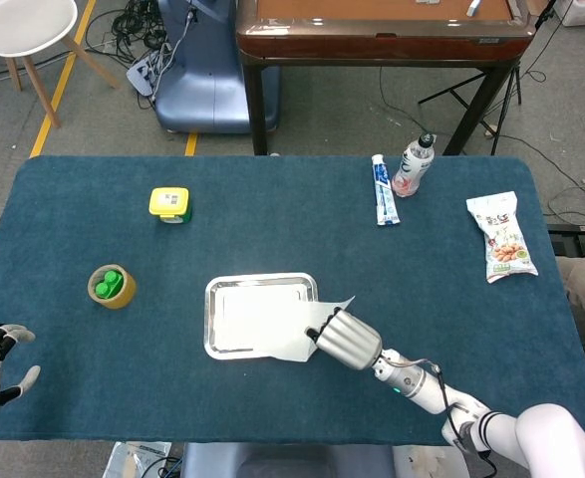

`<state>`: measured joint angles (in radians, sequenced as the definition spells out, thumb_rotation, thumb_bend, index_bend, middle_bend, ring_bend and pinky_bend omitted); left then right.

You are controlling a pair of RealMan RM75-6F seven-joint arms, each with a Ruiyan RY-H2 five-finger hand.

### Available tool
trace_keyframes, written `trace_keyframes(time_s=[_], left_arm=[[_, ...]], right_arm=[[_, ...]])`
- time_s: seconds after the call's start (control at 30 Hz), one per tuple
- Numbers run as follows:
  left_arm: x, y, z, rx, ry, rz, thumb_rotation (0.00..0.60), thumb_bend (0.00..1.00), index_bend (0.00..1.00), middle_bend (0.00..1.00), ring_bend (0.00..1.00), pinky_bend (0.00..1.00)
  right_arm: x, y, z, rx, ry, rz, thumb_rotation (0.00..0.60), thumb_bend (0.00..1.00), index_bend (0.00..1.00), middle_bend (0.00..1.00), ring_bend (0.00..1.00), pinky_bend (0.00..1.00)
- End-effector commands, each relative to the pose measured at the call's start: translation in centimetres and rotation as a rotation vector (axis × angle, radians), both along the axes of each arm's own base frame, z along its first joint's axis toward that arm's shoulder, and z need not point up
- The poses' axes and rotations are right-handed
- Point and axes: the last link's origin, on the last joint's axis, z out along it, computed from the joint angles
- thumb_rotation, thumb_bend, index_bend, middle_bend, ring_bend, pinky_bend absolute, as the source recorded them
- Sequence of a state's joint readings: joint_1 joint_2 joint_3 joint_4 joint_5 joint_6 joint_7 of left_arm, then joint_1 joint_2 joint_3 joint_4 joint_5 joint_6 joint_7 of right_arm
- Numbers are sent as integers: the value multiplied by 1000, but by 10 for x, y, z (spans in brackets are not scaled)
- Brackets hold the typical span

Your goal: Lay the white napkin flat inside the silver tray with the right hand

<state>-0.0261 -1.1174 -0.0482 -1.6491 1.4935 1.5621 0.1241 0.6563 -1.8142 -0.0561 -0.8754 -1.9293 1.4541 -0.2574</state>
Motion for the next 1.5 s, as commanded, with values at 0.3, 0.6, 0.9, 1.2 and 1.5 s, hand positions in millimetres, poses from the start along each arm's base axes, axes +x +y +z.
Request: trace_keyframes(time_s=[0.3,0.6,0.9,1.2,1.5], left_arm=[[0,0,-1,-2,1,1,600,225,403,348,231,483],[0,0,-1,-2,0,1,600,225,403,348,231,483],[-15,-18,2,-8,19,37,600,226,403,348,232,482],[-1,0,0,-3,4,-3,600,225,403,348,231,483],[-1,0,0,-1,2,1,600,225,403,348,232,482]], right_arm=[[-3,-1,2,-12,4,-17,600,434,596,1000,1000,1000],[-1,2,1,-6,6,-47,600,0,329,1000,1000,1000],[2,2,-1,-22,-1,-67,600,0,229,1000,1000,1000],[17,2,-4,-33,-87,-73,600,0,201,1000,1000,1000],[21,2,-7,-6,-86,-86,600,0,201,1000,991,1000]])
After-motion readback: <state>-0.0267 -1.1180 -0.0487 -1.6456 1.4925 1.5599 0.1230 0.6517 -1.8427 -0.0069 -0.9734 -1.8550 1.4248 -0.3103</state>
